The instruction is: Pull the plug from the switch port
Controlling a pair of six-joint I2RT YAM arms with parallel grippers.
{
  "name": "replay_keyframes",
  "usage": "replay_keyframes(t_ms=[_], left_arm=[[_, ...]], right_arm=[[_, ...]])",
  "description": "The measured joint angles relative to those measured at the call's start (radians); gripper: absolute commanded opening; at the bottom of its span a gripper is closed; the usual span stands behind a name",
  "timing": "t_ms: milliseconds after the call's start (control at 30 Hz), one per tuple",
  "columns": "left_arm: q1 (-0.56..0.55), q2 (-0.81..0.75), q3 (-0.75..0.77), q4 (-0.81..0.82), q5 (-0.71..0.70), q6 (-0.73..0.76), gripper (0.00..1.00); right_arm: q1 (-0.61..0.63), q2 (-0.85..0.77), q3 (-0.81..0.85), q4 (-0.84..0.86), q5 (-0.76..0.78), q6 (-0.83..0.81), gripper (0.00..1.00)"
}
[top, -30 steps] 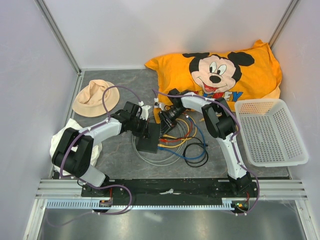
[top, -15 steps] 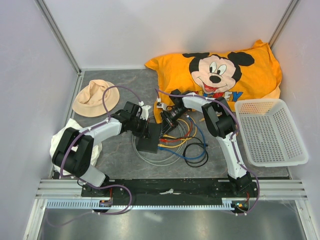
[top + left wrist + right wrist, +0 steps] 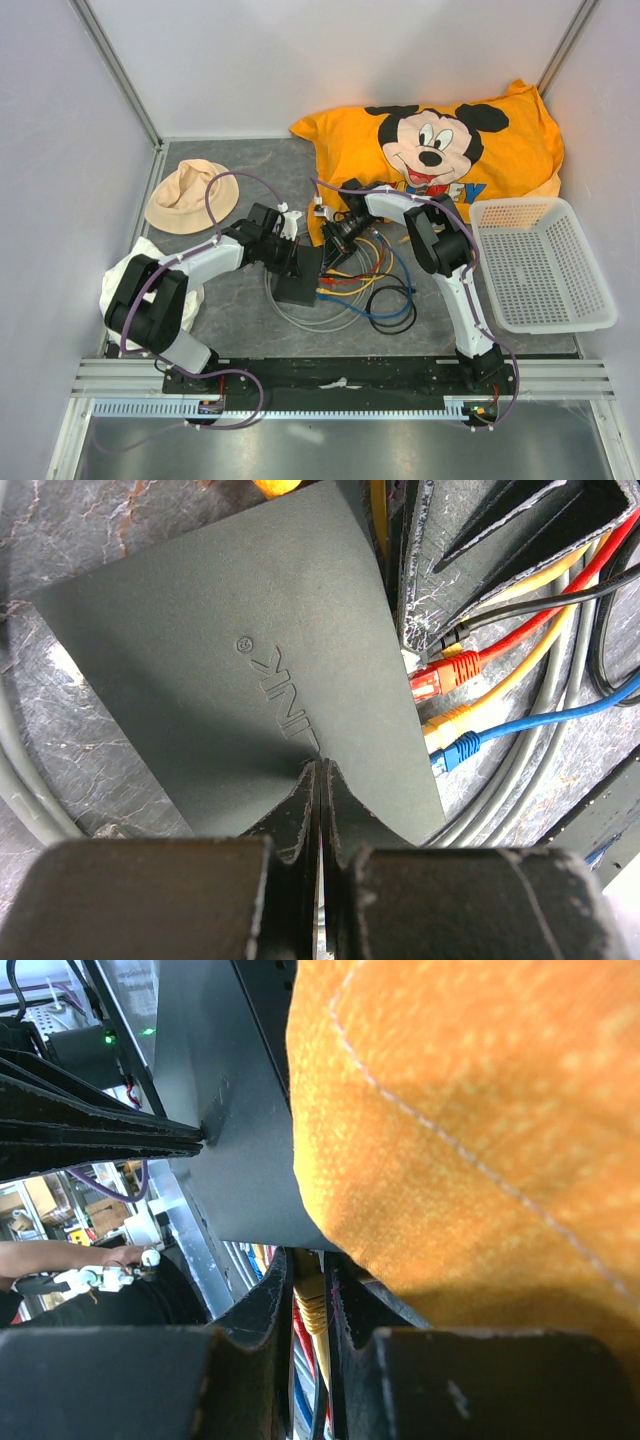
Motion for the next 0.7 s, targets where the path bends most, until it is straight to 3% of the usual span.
replay_keyframes(t_ms=[700], left_arm=[[0.003,0.029,0.011,0.01,0.054,0.0,0.02]], right_arm=[[-0.01,-0.026,-0.032,-0.019,0.006,-0.091,0.0]])
